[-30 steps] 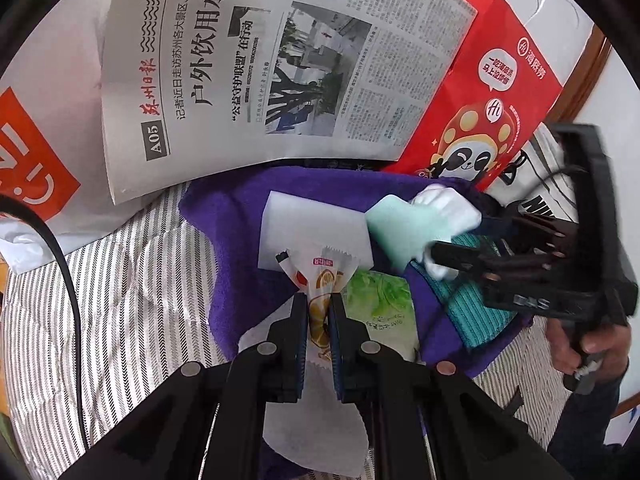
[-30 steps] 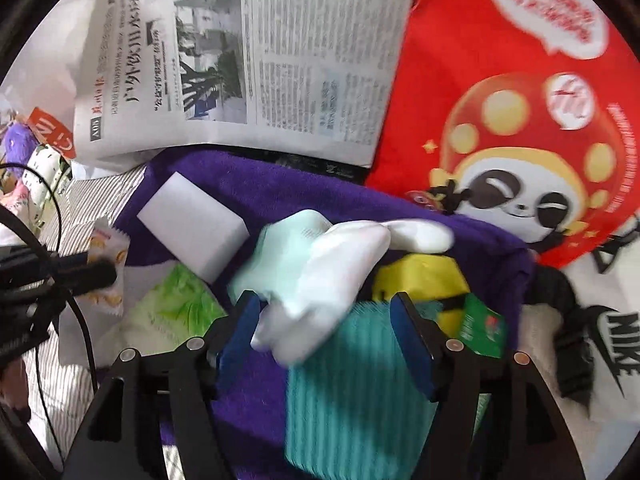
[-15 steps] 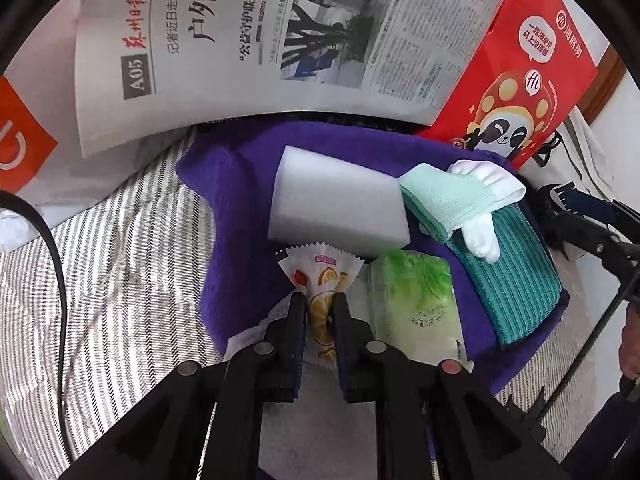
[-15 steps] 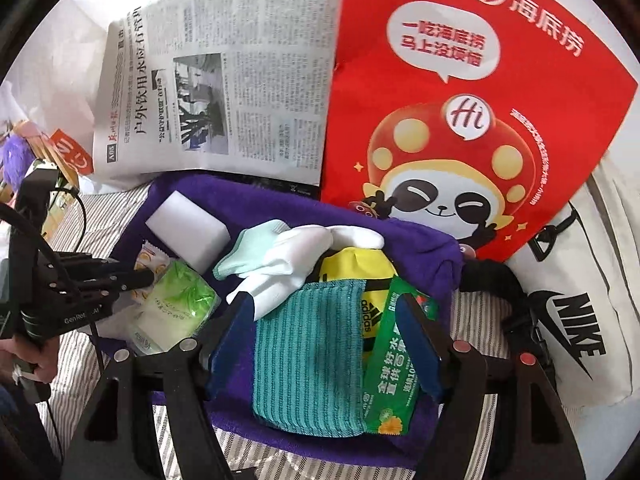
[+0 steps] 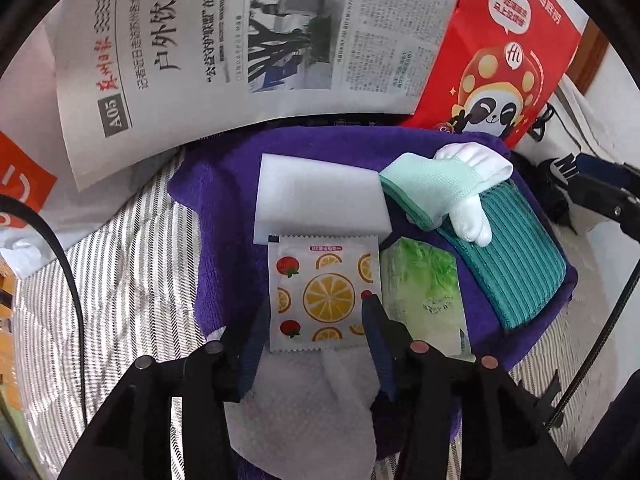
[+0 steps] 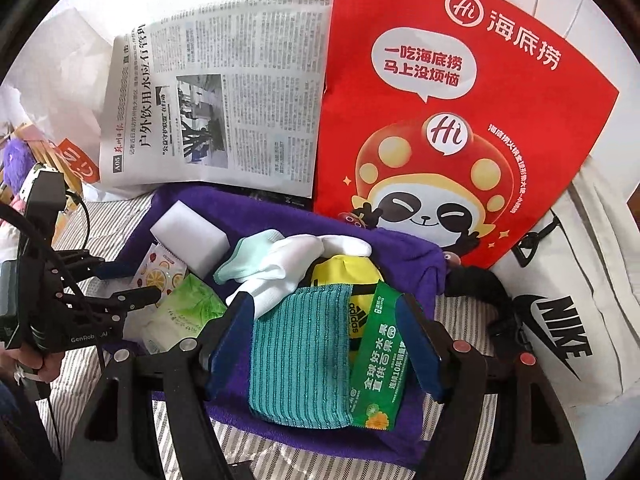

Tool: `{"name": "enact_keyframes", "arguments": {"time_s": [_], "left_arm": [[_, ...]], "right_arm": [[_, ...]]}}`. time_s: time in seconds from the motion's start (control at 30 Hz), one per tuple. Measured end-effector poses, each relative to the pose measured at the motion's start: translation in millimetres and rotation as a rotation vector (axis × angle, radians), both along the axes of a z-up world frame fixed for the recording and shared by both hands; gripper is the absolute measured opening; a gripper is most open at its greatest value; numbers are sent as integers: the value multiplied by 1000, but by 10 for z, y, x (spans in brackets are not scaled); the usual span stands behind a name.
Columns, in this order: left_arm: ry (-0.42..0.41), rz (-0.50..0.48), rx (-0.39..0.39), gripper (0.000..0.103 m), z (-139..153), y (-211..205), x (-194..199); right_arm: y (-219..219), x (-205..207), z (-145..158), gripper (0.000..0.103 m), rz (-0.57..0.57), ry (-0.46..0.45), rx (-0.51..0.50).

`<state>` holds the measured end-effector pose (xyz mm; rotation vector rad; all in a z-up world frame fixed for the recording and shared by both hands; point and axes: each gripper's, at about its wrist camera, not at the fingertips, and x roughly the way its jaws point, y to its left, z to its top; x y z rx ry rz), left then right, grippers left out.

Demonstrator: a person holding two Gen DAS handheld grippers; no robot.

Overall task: Organize soft objects
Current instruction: 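Lower the fruit-printed snack packet onto the towel and open the left tool, then withdraw the left tool from the towel and move the right tool to the black watch strap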

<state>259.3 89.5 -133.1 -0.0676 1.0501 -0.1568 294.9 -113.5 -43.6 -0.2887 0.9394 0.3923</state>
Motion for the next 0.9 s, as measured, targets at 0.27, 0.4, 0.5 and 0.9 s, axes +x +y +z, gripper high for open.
{"name": "enact_keyframes", "arguments": {"time_s": [0.27, 0.4, 0.5, 0.9], "left_arm": [[-45, 24, 18, 57, 199, 68, -57], [-51, 21, 2, 57, 267, 111, -80], [-57, 10, -12, 57, 336, 97, -114], [-130, -77, -14, 59, 757, -297, -413]], "right_arm": [[-14, -117, 149, 72, -8, -41, -5], [-86, -258, 160, 72, -24, -33, 19], [-155, -465, 75, 72, -19, -16, 16], [-709, -1461, -821, 72, -24, 200, -3]]}}
